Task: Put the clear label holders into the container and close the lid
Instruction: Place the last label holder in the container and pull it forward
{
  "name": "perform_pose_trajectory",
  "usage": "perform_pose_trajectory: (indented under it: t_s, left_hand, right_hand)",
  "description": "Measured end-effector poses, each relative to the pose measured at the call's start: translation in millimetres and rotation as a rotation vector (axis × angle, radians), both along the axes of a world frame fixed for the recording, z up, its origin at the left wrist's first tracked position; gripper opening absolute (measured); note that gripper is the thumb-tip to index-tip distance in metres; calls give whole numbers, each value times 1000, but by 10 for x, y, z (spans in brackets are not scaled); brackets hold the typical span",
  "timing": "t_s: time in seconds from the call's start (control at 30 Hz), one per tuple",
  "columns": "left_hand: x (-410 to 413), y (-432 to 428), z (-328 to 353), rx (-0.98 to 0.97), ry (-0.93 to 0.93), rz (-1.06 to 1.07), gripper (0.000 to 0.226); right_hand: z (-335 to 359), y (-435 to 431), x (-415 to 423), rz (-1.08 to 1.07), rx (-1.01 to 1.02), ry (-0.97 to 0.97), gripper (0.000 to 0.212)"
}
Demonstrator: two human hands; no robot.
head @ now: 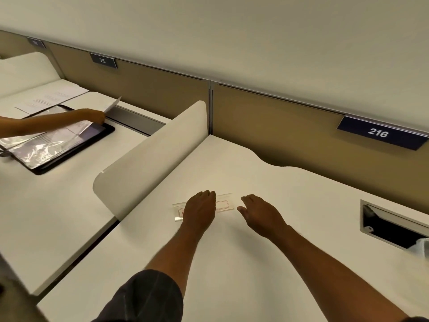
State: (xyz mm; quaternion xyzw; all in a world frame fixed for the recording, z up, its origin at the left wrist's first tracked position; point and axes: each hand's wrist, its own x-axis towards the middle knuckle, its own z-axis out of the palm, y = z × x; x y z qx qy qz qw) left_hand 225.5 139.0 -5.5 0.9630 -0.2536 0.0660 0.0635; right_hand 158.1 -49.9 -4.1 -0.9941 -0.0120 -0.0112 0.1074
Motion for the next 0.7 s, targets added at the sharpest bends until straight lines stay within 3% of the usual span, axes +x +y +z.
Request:
perform_pose_trajectory:
  t_s: [0.23, 0.47, 0.6, 0.7]
  left_hand:
    - [123, -13, -76, 177, 24, 27, 8]
    - [267, -186, -37, 267, 71, 17, 21]
    - [229, -406, 20, 97, 109, 68, 25]
    - [192, -673, 182, -280, 271, 144, 27]
  right_hand:
    - [-157, -134, 20, -15, -9, 21, 42]
    - [-172, -397, -54, -73, -4, 40, 42]
    - [-118, -585, -170, -145, 48, 39, 45]
    - [-43, -785, -288, -299, 195, 18, 43]
